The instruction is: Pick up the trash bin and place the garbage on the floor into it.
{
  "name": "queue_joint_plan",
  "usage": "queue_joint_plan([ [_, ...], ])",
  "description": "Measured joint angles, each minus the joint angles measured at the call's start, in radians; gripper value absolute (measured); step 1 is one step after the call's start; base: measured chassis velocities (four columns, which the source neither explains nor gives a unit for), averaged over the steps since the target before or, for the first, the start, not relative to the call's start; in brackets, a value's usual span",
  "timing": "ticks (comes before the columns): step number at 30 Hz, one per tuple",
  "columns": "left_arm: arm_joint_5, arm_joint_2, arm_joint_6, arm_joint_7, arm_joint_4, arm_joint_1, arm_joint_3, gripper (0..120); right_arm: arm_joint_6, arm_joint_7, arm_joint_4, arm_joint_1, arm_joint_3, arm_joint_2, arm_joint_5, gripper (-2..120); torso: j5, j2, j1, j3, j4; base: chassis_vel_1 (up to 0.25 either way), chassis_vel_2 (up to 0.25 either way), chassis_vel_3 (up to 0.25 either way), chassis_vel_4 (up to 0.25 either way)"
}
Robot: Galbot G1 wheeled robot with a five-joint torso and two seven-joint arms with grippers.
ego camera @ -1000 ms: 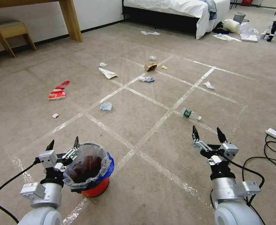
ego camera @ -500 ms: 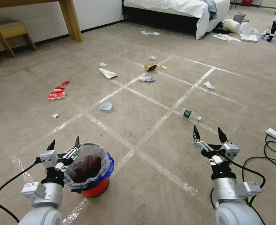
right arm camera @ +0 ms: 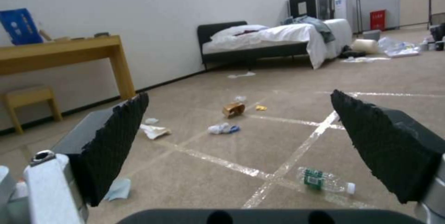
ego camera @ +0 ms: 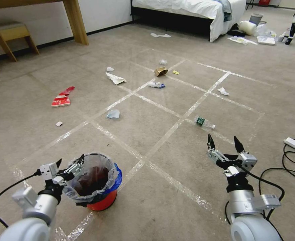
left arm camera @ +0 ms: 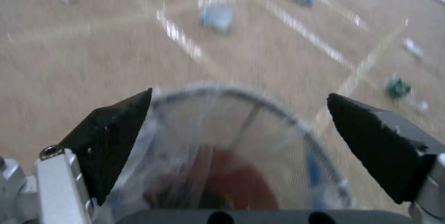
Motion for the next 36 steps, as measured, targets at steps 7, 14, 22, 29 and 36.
queue_joint_plan([
  [7, -0.133, 0.164, 0.101, -0.013, 0.112, -0.044, 0.0, 100, 0.011, 0.001, 0.014, -0.033, 0.025, 0.007, -0.018, 100, -0.0003, 0.0, 0.0, 0.0, 0.0, 0.0, 0.0, 0.0, 0.0],
  [14, -0.146, 0.248, 0.101, 0.008, 0.174, -0.064, 0.004, 100, 0.022, 0.002, 0.018, -0.057, 0.027, 0.035, -0.06, 100, -0.0001, 0.0, 0.0, 0.0, 0.0, 0.0, 0.0, 0.0, 0.0],
  [22, -0.15, 0.282, 0.093, 0.029, 0.23, -0.079, 0.032, 100, 0.026, 0.002, 0.02, -0.067, 0.02, 0.066, -0.097, 100, -0.0001, 0.0, 0.0, 0.0, 0.0001, 0.0, 0.0, 0.0, 0.0],
  [29, -0.165, 0.309, 0.093, 0.052, 0.286, -0.086, 0.049, 100, 0.029, 0.002, 0.02, -0.071, 0.02, 0.074, -0.106, 100, 0.0, 0.0, 0.0, 0.0, 0.0, 0.0, 0.0, 0.0, 0.0],
  [36, -0.168, 0.307, 0.094, 0.059, 0.33, -0.088, 0.054, 99, 0.029, 0.003, 0.01, -0.057, 0.014, 0.061, -0.099, 100, 0.0001, 0.0, 0.0, 0.0, 0.0, 0.0, 0.0, 0.0, 0.0],
])
